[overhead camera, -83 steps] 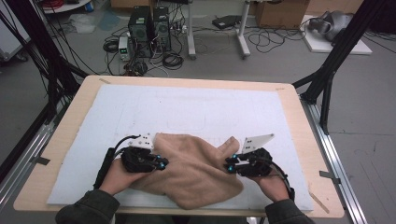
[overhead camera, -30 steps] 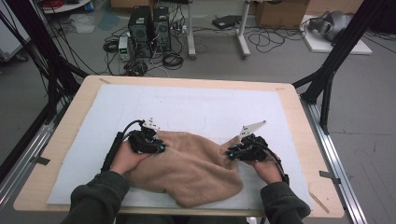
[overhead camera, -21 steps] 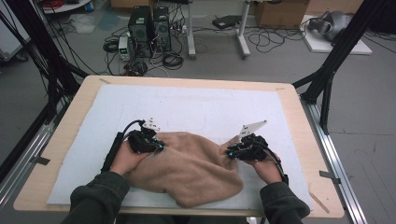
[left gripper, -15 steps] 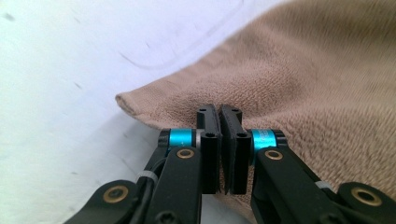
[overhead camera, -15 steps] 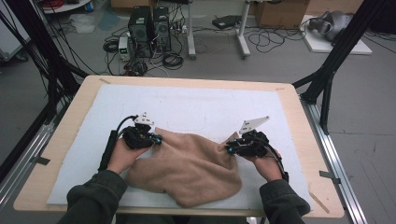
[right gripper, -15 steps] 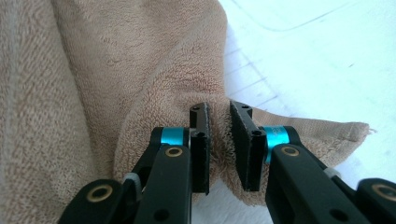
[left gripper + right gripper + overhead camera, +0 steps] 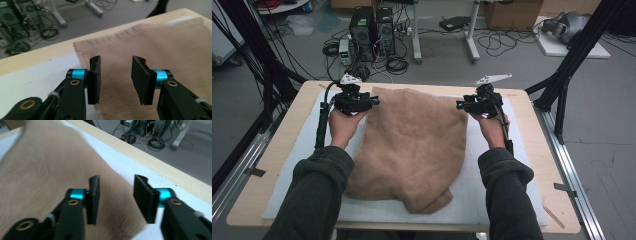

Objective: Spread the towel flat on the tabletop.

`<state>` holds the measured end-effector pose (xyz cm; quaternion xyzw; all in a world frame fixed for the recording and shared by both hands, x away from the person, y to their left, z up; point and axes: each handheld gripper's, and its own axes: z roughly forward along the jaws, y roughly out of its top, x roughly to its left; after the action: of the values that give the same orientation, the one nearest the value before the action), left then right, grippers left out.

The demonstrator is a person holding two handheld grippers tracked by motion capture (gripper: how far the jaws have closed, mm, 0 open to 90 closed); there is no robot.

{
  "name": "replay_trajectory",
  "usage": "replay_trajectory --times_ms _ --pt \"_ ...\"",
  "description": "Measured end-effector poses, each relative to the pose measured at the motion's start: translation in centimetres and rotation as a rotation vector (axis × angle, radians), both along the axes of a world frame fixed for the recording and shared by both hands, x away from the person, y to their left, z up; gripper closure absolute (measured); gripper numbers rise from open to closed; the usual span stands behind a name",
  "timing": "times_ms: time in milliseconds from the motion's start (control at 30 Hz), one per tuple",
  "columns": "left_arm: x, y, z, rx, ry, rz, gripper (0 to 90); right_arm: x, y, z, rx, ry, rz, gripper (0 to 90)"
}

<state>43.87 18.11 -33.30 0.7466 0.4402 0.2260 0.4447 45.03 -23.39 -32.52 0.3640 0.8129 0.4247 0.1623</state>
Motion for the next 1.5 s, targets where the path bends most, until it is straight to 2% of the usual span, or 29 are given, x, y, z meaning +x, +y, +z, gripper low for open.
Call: replay_trajectory --times_ms 33,67,133,167,233,300,333,367,467,500,533,567,600,633,700,733,800,867,933,967,1000,1033,1067,1100,1133,1333,1433,1467,1500 --pt "-0.3 0.0 -0.9 0.028 0.033 -0.058 58.5 -0.1 0.3 -0.5 -0.009 0.013 0.022 54.8" --pt "-0.7 0.1 -1.4 0.037 0.046 -0.082 57.2 -0.5 0.5 -1.1 -0.025 0.018 0.044 54.3" --pt "-1.1 0.2 -1.9 0.040 0.058 -0.094 56.2 -1.3 0.9 -2.3 -0.035 0.038 0.078 53.2" --pt "-1.5 0.3 -2.4 0.030 0.068 -0.115 55.8 -1.7 1.0 -2.8 -0.039 0.067 0.098 51.8" --pt "-2.7 0.3 -3.3 0.025 0.082 -0.157 55.3 -2.2 1.2 -3.3 -0.055 0.065 0.121 51.9" --pt "-3.7 0.4 -4.0 0.024 0.092 -0.193 55.3 -3.4 1.5 -3.9 -0.066 0.078 0.154 51.5" --pt "-4.8 0.5 -4.6 0.035 0.101 -0.219 54.2 -4.7 1.6 -4.3 -0.057 0.084 0.180 50.7" --pt "-4.8 0.5 -4.6 0.035 0.101 -0.219 52.7 -4.7 1.6 -4.3 -0.057 0.084 0.180 50.7" --pt "-6.5 0.8 -5.3 0.028 0.118 -0.272 50.7 -6.8 1.9 -4.9 -0.048 0.074 0.236 48.5" --pt "-7.3 0.9 -5.6 0.038 0.115 -0.288 49.1 -8.7 2.0 -5.2 -0.036 0.065 0.273 47.8" --pt "-7.8 1.0 -5.7 0.033 0.110 -0.300 49.1 -8.7 2.0 -5.2 -0.036 0.065 0.273 47.8" --pt "-8.5 1.0 -5.9 0.027 0.100 -0.310 47.5 -10.2 2.2 -5.4 -0.028 0.055 0.304 47.7" --pt "-9.0 1.2 -6.1 0.035 0.102 -0.324 46.2 -10.9 2.2 -5.7 -0.022 0.055 0.318 47.2" --pt "-9.5 1.2 -6.3 0.041 0.115 -0.336 46.2 -10.9 2.2 -5.7 -0.022 0.055 0.318 47.2" --pt "-10.5 1.4 -6.9 0.065 0.121 -0.361 45.1 -12.1 2.4 -6.3 -0.015 0.075 0.351 46.8" --pt "-10.8 1.5 -7.1 0.059 0.137 -0.373 45.0 -13.1 2.6 -7.0 -0.026 0.092 0.383 47.3" --pt "-11.4 1.7 -7.8 0.048 0.158 -0.397 46.2 -13.8 2.9 -7.8 -0.050 0.106 0.405 49.0" --pt "-11.6 1.5 -8.8 0.073 0.194 -0.410 48.8 -13.9 3.1 -8.9 -0.082 0.125 0.409 49.7" --pt "-11.5 1.2 -9.9 0.082 0.227 -0.424 55.1 -13.6 3.3 -10.1 -0.098 0.160 0.408 54.4" --pt "-11.5 1.1 -10.3 0.079 0.228 -0.430 58.6 -13.4 3.5 -10.8 -0.102 0.175 0.412 58.7" --pt "-11.6 0.9 -10.6 0.073 0.219 -0.424 62.6 -13.4 3.5 -10.8 -0.102 0.175 0.412 58.7" --pt "-11.7 0.8 -10.6 0.077 0.211 -0.421 66.5 -13.3 3.6 -11.5 -0.082 0.176 0.419 73.0" --pt "-11.7 0.7 -10.5 0.088 0.206 -0.427 66.5 -13.3 3.6 -11.5 -0.082 0.176 0.419 73.0" --pt "-11.7 0.6 -10.4 0.089 0.208 -0.428 70.3 -13.4 3.6 -11.5 -0.101 0.152 0.412 77.5" --pt "-11.7 0.6 -10.4 0.088 0.208 -0.427 77.7 -13.1 3.6 -11.5 -0.088 0.168 0.424 86.3" --pt "-11.9 1.0 -9.2 0.070 0.168 -0.407 81.0 -12.9 3.8 -10.6 -0.137 0.145 0.439 89.5" --pt "-11.6 1.2 -8.1 0.026 0.137 -0.382 81.0 -12.1 3.0 -9.1 -0.129 0.111 0.398 89.8" --pt "-11.4 1.2 -7.7 0.014 0.129 -0.376 81.0 -12.1 3.0 -9.1 -0.129 0.111 0.398 89.8" --pt "-11.2 1.1 -7.3 0.012 0.124 -0.369 81.1 -11.4 2.6 -8.2 -0.119 0.092 0.378 89.8"
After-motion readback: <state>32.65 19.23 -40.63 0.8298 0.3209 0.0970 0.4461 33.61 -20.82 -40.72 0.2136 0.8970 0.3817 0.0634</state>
